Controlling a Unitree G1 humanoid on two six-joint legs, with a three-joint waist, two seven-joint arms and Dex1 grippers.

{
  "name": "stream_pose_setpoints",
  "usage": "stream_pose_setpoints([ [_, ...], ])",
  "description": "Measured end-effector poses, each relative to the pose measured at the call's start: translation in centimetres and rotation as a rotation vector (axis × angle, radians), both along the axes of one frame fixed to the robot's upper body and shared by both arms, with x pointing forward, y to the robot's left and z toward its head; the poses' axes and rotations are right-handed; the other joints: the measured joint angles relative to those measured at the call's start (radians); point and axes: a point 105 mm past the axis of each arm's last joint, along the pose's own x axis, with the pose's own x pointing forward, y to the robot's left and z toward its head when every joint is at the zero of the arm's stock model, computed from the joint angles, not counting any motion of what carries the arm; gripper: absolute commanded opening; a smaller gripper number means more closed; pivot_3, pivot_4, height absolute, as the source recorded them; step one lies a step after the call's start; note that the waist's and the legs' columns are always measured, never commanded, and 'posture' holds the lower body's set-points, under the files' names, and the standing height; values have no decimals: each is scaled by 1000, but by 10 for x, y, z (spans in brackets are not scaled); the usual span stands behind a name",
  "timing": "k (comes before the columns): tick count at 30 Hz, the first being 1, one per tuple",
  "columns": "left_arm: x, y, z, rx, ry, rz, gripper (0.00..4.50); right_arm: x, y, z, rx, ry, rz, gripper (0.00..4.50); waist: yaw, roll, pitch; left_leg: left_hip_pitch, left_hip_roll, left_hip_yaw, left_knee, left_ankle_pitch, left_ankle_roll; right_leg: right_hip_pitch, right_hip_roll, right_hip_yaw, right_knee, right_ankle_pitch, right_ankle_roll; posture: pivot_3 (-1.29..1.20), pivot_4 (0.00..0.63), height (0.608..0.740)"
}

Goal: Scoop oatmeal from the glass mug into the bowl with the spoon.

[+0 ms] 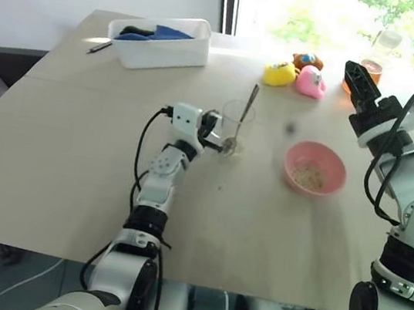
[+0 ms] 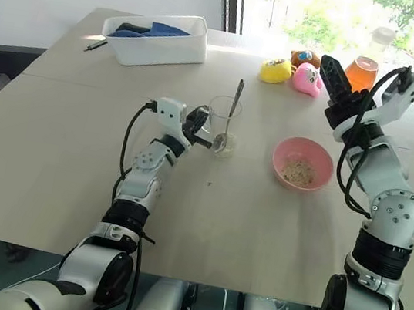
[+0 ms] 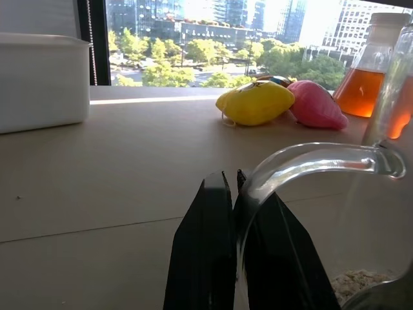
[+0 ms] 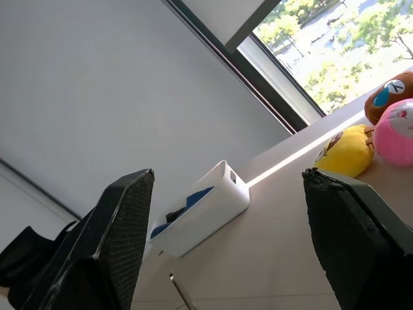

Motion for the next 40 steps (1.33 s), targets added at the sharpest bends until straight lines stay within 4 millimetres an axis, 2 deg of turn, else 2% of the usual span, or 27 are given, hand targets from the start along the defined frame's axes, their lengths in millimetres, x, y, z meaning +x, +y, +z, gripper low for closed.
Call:
stream_pose_setpoints([
  [5, 0, 3, 0, 0, -8, 12, 3273, 0, 0, 0, -2, 0, -2, 3807, 0, 0, 0, 0, 0, 0, 0, 0, 0, 0, 0, 0, 0, 0, 0, 0, 150, 740],
  [8, -2, 8, -2, 2, -4, 11, 3273, -3, 0, 1, -1, -12, 2, 3807, -1, 0, 0, 0, 0, 0, 0, 0, 0, 0, 0, 0, 0, 0, 0, 0, 150, 740],
  [12, -15, 19, -5, 27, -8, 2, 3273, -15, 5, 5, -20, -53, 36, 3807, -2, 0, 0, 0, 0, 0, -1, 0, 0, 0, -1, 1, -1, 0, 0, 0, 150, 740],
  [18, -43, 33, -6, 78, 12, -27, 3273, -32, 17, -23, -108, -12, 124, 3807, -1, 0, 0, 0, 0, -1, 0, 0, 1, 0, -5, 2, 0, 0, 0, 0, 150, 740],
  [21, -62, 40, -4, 112, 32, -37, 3273, -51, 15, -45, -226, -25, 145, 3807, 3, 0, 0, -1, 0, -2, -1, -1, 1, 1, -5, 2, -2, 0, 0, 0, 150, 740],
  [22, -70, 44, -8, 127, 62, -41, 3273, -60, 9, -62, -306, -15, 134, 3807, 3, 0, 0, -1, 0, -2, -1, -1, 1, 0, -5, 2, -2, 0, 0, 0, 150, 740],
  [23, -89, 47, -10, 150, 89, -62, 3273, -80, 6, -87, -466, -15, 149, 3807, 5, 0, -1, -2, 0, -2, -2, -3, 3, 1, -6, 2, -5, 0, 0, 0, 150, 740],
  [24, -99, 52, -15, 164, 116, -63, 3273, -90, 4, -104, -528, 17, 175, 3807, 2, 1, -1, 0, 0, -2, -4, -3, 4, 2, -6, 3, -6, 0, 0, 0, 150, 740],
  [26, -131, 67, -39, 214, 250, -77, 3273, -123, 3, -156, -700, 105, 294, 3807, -7, 2, -2, 1, 1, 1, -4, -3, 4, 2, -6, 4, -8, 0, 0, 0, 150, 740],
  [28, -150, 71, -56, 241, 327, -110, 3273, -134, 7, -163, -770, 53, 346, 3807, -11, 1, -1, 8, 1, 3, -3, -3, 4, 6, -6, 6, -3, 0, 1, 0, 150, 740],
  [30, -172, 77, -72, 280, 398, -141, 3273, -143, 6, -169, -836, -1, 376, 3807, -11, 0, 1, 26, 1, 3, -6, -4, 4, 23, -5, 6, -7, -1, 0, 0, 150, 740],
  [31, -183, 80, -76, 290, 412, -144, 3273, -146, 2, -177, -874, -11, 384, 3807, -8, -3, 3, 35, 2, 4, -9, -4, 4, 31, -5, 6, -11, -7, -1, 0, 150, 740],
  [33, -199, 85, -80, 310, 424, -154, 3273, -145, -11, -196, -925, 2, 375, 3807, -5, -3, 2, 40, 4, 4, -14, -4, 4, 35, -7, 5, -19, -7, -1, 0, 150, 740],
  [35, -208, 84, -82, 318, 422, -164, 3273, -141, -19, -206, -922, 19, 349, 3807, -1, -1, 2, 38, 4, 7, -14, -4, 4, 35, -10, 5, -18, -6, -1, 0, 150, 740],
  [40, -208, 79, -82, 325, 388, -158, 3273, -129, -27, -210, -948, -26, 314, 3807, 4, 1, -1, 34, 3, 8, -14, -3, 6, 32, -10, 3, -18, -1, -4, 0, 150, 740],
])
